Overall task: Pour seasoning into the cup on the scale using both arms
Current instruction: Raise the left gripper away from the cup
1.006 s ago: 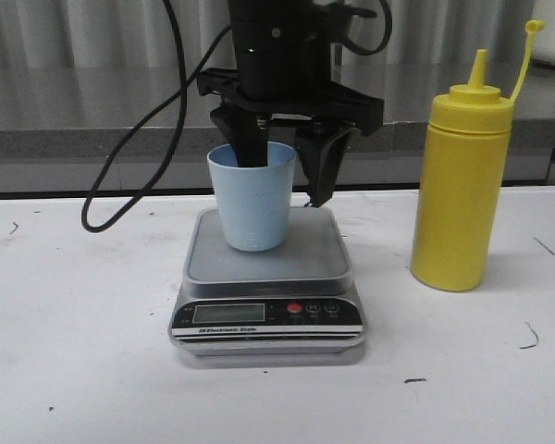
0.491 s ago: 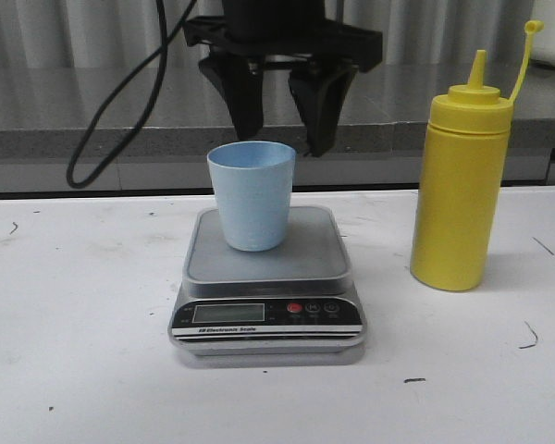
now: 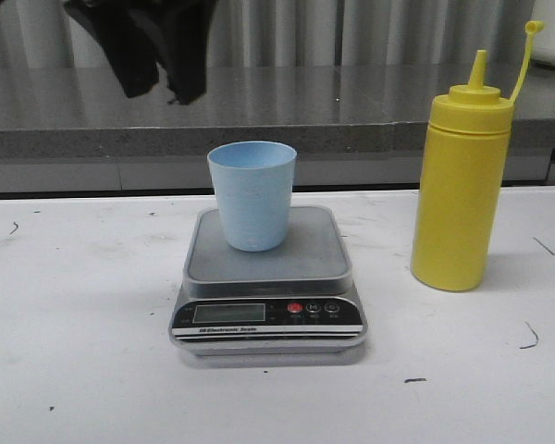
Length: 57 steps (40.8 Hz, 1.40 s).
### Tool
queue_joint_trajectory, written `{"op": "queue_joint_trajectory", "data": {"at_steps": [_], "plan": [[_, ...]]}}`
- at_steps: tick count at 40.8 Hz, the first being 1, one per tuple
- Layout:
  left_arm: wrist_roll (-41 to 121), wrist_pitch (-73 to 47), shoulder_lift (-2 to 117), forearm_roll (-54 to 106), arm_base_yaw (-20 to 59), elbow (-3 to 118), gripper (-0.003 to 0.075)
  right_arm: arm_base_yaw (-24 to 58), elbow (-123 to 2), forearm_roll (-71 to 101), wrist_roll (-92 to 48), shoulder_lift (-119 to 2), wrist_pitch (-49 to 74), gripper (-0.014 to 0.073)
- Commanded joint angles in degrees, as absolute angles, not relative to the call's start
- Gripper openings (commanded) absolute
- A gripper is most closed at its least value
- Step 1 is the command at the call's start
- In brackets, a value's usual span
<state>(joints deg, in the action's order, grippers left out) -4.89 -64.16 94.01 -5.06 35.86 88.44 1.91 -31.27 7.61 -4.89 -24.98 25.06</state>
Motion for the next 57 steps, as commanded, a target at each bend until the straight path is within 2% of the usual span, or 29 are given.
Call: {"op": "queue_joint_trajectory", "data": {"at_steps": [1, 7, 10, 20, 27, 33, 45, 57], "plan": [[-5.1, -58.1, 86.6, -5.4, 34.6, 84.1, 0.0163, 2.1, -33.3, 7.5, -5.1, -25.6, 20.7, 0.0614], [-5.1, -50.4, 78.9, -5.4, 31.7, 73.4, 0.0024, 2.1, -33.3, 7.5, -5.1, -25.6, 20.7, 0.0614], [-5.4, -46.5, 74.9, -5.4, 30.1, 68.0, -0.0019, 2.1, -33.3, 7.5, -5.1, -25.6, 20.7, 0.0614], [-8.5, -35.5, 60.0, -5.4, 20.5, 51.0, -0.0020, 2.1, -33.3, 7.5, -5.1, -25.6, 20.7, 0.0614], [-8.5, -30.9, 49.3, -5.3, 11.3, 42.7, -0.0020, 2.1, -33.3, 7.5, -5.1, -25.6, 20.7, 0.0614], [-8.5, -27.3, 40.6, -4.1, 6.4, 36.5, -0.0020, 2.1, -33.3, 7.5, -5.1, -25.6, 20.7, 0.0614], [-8.5, -16.5, 24.5, -3.4, 5.5, 25.5, -0.0020, 2.1, -33.3, 7.5, -5.1, -25.6, 20.6, 0.0614], [-8.5, -7.3, 19.4, -2.5, 5.5, 20.1, -0.0020, 2.1, -33.3, 7.5, -5.1, -25.6, 20.5, 0.0614]]}}
